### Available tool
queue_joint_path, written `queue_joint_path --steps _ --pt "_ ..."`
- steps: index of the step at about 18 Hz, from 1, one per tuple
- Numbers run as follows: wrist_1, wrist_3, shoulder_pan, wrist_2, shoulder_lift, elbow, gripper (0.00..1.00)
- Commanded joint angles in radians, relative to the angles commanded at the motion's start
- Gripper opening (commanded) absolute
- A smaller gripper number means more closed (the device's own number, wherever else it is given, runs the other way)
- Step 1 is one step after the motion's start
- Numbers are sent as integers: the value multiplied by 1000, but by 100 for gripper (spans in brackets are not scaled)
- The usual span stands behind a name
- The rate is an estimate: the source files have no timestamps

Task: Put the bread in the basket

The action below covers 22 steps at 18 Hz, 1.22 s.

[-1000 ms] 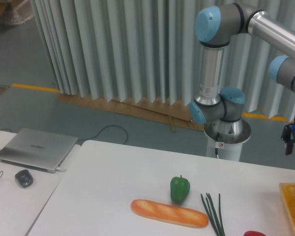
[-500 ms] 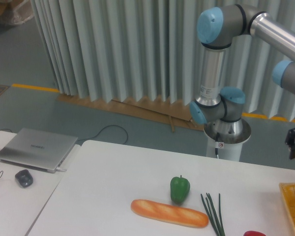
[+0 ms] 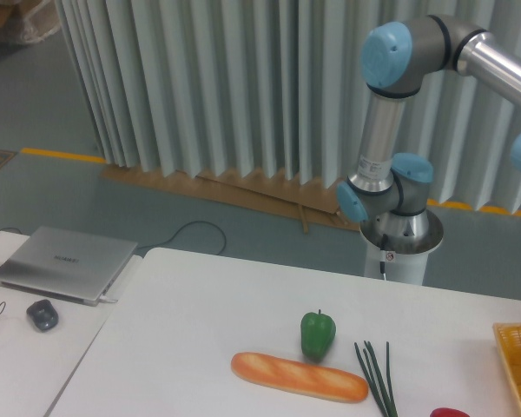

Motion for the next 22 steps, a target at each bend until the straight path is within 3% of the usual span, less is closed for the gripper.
queue_joint_path --steps 4,7,11,13,17,22 --pt "25 55 3 0 -12 -8 100" --pt "25 31 -36 11 -2 -8 100" --pt "23 -320 -237 102 44 3 100" --pt "18 -351 -320 133 64 0 100" --pt "11 -368 -399 127 78 -17 100" --pt "14 -506 -509 127 42 -28 100"
